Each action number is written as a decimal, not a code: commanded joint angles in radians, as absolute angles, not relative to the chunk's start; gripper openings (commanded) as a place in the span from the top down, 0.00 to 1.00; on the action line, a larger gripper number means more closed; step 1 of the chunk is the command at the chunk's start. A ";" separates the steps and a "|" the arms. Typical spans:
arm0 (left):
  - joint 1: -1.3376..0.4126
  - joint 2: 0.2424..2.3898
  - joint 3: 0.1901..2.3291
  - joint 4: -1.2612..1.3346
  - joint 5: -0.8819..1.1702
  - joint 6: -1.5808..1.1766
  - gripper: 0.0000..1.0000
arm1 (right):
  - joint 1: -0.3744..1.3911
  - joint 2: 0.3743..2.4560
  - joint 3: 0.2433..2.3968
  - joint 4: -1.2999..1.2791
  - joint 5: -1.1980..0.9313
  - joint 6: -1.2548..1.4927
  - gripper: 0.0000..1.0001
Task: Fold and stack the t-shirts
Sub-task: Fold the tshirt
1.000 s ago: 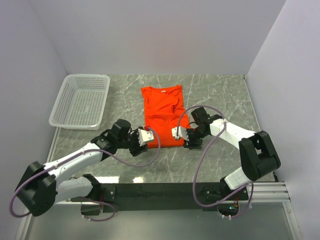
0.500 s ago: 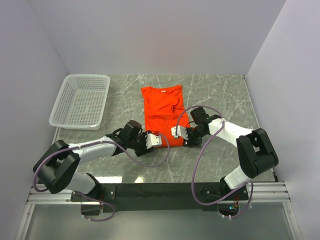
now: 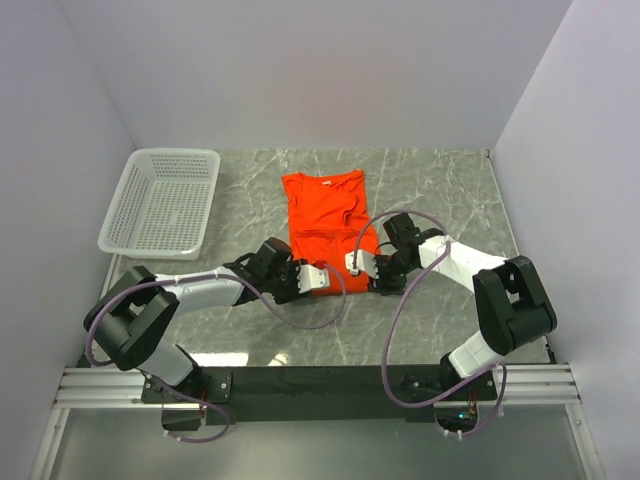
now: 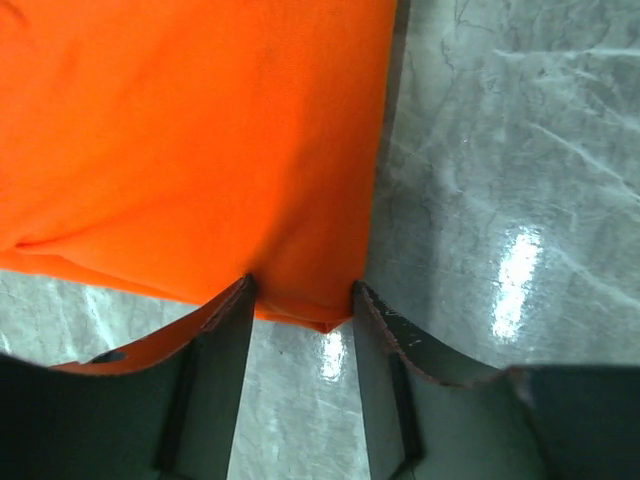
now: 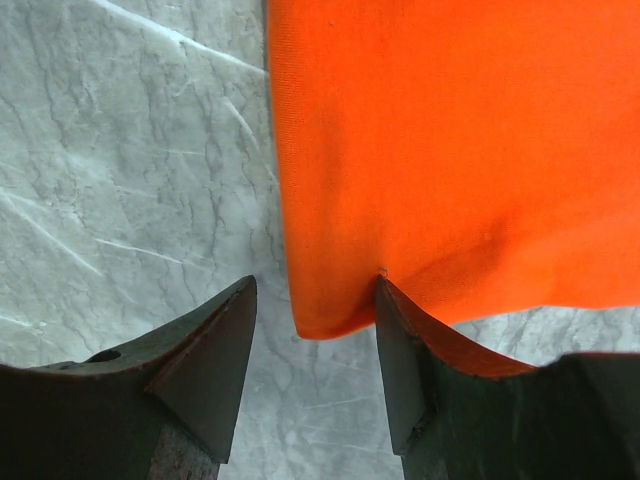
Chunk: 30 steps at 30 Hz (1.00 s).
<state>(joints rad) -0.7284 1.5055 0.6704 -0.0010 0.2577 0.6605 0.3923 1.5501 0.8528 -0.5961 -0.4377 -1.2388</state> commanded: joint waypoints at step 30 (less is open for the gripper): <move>-0.810 1.416 0.640 -0.047 0.233 0.695 0.99 | 0.365 1.634 0.991 -0.822 -0.462 -1.123 1.00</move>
<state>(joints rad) -0.8013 1.4796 0.6514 0.0181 0.1787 0.6739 0.3840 1.6295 0.9470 -0.6838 -0.4133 -1.1343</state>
